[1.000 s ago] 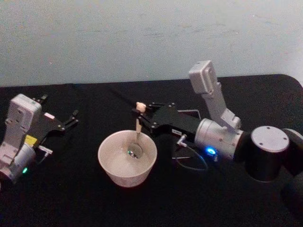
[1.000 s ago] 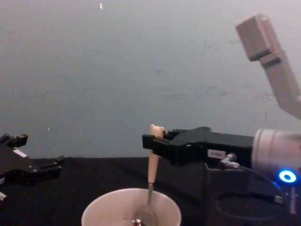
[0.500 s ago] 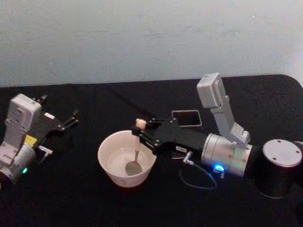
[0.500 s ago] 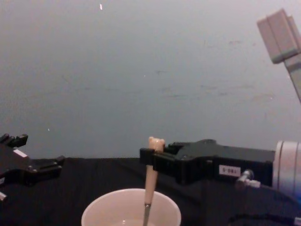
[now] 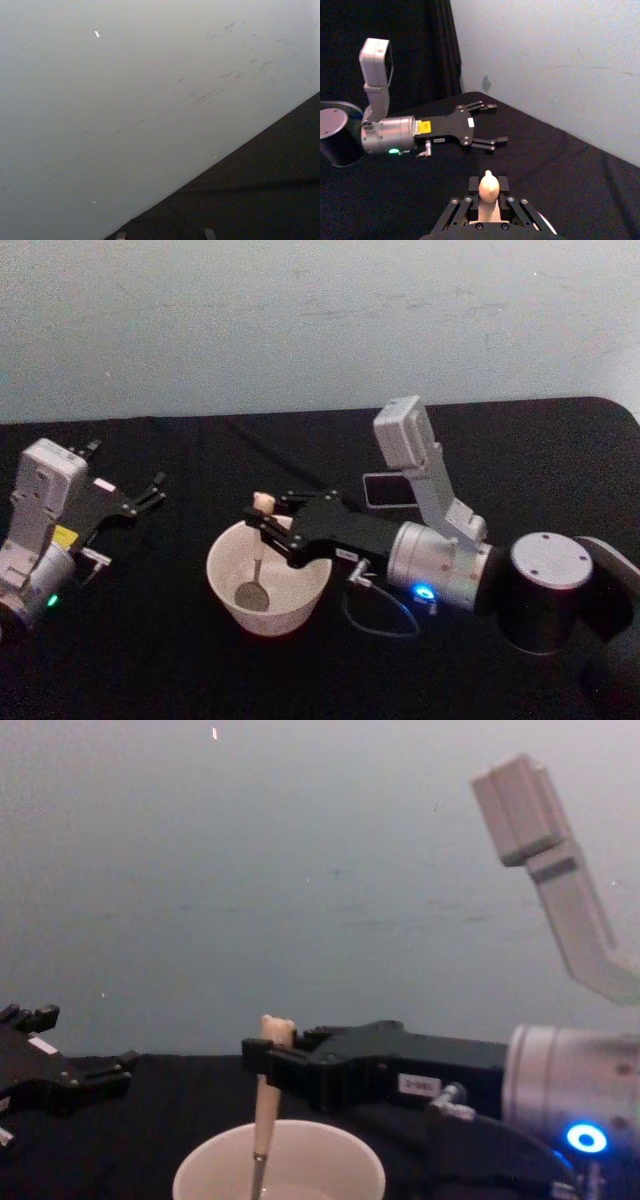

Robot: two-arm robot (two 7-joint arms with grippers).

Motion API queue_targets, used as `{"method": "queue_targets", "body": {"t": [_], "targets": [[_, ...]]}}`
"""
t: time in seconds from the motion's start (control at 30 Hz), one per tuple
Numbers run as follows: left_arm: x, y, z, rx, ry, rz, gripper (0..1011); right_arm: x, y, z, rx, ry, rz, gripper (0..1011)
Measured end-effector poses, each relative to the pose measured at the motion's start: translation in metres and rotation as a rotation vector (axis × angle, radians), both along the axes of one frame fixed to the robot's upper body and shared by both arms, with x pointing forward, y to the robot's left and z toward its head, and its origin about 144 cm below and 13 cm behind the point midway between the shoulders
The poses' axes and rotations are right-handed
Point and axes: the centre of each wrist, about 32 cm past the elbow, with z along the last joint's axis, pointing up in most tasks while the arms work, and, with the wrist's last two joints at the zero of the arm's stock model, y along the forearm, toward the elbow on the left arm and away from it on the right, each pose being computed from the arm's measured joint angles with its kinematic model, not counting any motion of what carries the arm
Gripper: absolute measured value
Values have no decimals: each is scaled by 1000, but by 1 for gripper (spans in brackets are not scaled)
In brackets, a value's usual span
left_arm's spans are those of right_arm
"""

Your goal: Pick up the stirring spoon with one hand, stir inside the cup, then place it back in its original position.

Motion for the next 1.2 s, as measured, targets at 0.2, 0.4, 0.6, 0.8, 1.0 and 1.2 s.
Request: {"method": "queue_targets", "body": {"t": [0.2,0.4,0.6,0.8,1.0,1.2], "targets": [[0,0,0,0,0,0,1001,11,11,0,-5,-12,-31,218],[0,0,0,0,0,0,1001,20,13,-4,-20,-18,-77,218],[0,0,0,0,0,0,1001,24,9,-4,-27,-25,-105,218],[0,0,0,0,0,0,1001,22,-1,-3,-31,-25,-120,218],[0,0,0,0,0,0,1001,13,-11,0,-27,-11,-126,218],[0,0,0,0,0,0,1002,0,-19,4,-23,4,-106,218]]}}
